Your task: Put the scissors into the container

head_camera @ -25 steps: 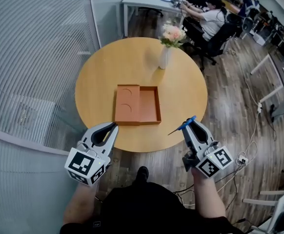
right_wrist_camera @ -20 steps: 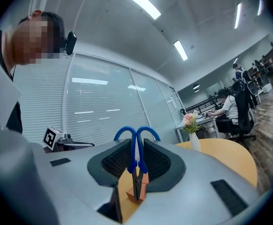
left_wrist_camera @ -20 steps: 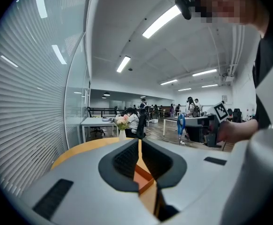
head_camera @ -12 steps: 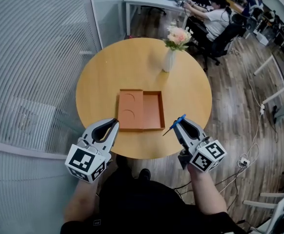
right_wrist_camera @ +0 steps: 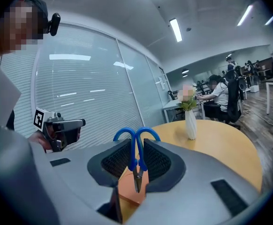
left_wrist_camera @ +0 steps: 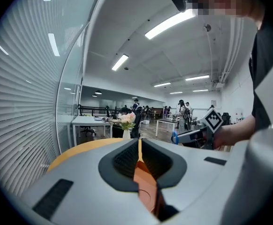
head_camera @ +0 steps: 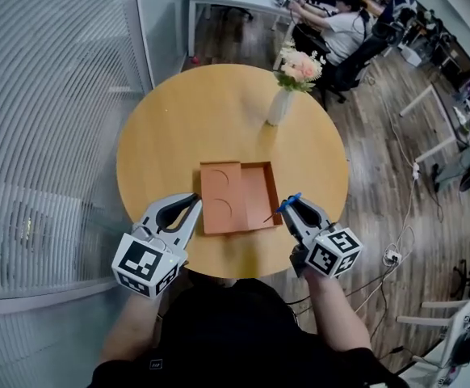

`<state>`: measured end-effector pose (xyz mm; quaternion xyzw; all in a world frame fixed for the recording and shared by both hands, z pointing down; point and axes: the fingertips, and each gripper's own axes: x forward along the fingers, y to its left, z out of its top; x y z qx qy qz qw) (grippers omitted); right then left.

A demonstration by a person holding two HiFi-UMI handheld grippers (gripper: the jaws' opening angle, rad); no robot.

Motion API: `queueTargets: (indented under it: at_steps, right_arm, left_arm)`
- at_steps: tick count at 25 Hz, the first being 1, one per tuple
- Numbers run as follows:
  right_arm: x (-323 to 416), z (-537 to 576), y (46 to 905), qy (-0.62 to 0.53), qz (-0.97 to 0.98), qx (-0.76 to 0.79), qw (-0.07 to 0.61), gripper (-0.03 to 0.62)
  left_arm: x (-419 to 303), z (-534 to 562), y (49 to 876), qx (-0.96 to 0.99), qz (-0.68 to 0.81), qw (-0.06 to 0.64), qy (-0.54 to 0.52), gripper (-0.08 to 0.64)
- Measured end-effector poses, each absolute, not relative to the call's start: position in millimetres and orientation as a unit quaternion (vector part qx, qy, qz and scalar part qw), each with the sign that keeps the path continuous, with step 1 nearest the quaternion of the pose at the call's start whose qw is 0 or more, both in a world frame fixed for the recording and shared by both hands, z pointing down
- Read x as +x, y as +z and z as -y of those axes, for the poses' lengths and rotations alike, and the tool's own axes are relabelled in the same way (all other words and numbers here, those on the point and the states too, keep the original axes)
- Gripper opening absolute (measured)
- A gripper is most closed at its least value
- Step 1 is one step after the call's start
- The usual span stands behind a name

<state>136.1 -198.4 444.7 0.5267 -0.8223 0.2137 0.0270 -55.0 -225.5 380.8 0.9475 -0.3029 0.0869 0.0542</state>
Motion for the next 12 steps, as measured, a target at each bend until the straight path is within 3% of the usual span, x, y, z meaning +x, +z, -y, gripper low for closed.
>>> queueTargets:
  at_steps: [12]
  right_arm:
    - [136.1,237.6,537.1,0.279,0.786,0.538,0.122,0.094]
  left_arm:
    - [-51.9,271.4,409.6,0.95,0.284,0.089,0.088,0.029]
